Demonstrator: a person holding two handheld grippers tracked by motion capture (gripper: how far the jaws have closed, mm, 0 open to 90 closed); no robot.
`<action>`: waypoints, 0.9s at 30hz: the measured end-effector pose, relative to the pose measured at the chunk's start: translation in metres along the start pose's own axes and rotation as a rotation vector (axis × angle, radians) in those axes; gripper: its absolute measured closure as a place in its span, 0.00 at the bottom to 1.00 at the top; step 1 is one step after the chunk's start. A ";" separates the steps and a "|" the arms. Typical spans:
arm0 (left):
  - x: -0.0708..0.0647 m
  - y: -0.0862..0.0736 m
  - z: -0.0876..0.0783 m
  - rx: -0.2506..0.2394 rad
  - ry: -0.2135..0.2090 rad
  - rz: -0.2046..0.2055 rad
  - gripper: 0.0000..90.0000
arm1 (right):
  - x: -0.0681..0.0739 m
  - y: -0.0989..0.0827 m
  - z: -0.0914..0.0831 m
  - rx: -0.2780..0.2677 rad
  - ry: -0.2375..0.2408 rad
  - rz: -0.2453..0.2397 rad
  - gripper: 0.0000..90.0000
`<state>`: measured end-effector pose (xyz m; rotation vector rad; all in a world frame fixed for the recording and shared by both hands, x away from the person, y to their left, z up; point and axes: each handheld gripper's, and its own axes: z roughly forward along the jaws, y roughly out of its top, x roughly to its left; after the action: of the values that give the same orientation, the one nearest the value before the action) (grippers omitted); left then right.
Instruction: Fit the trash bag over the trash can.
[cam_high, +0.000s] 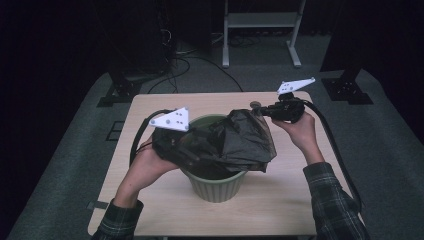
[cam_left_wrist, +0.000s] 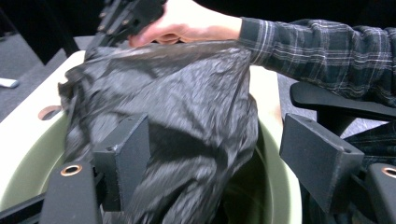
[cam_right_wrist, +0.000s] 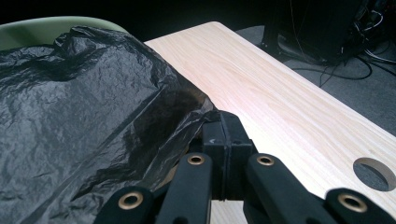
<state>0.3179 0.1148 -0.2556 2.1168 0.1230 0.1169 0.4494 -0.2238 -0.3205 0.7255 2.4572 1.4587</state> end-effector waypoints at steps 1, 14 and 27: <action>0.000 0.003 0.004 0.006 -0.005 0.011 0.28 | 0.001 0.000 0.000 0.000 0.000 0.000 1.00; -0.003 0.020 0.054 0.092 -0.045 0.059 0.28 | 0.001 0.000 0.006 0.014 0.007 0.005 1.00; 0.003 0.019 0.080 0.192 -0.035 0.063 0.41 | 0.002 -0.002 0.006 0.016 0.011 0.003 1.00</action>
<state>0.3322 0.0379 -0.2812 2.3135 0.0484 0.1084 0.4494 -0.2187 -0.3246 0.7260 2.4800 1.4493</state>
